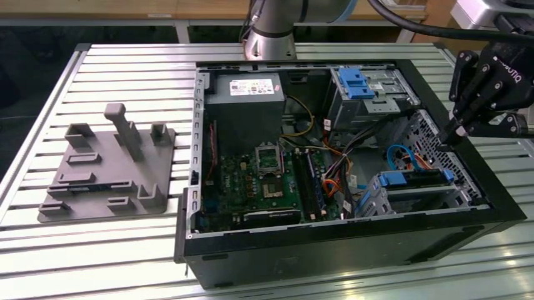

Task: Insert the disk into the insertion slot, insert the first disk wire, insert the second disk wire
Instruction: 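Insert the second disk wire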

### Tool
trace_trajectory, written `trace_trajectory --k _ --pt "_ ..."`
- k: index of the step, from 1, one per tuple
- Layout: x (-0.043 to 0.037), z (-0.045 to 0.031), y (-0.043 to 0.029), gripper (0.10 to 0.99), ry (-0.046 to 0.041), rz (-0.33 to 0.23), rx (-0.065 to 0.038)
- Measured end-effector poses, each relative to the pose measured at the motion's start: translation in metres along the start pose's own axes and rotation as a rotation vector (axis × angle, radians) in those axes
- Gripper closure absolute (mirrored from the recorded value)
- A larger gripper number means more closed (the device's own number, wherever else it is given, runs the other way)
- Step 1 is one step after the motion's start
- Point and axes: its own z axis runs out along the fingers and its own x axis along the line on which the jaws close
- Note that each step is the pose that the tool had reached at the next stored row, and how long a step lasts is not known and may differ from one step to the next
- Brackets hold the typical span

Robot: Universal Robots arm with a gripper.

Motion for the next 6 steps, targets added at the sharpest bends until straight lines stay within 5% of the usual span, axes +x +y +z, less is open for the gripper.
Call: trace_trajectory --k 6 --pt "0.0 0.0 0.0 0.984 0.0007 0.0 0.0"
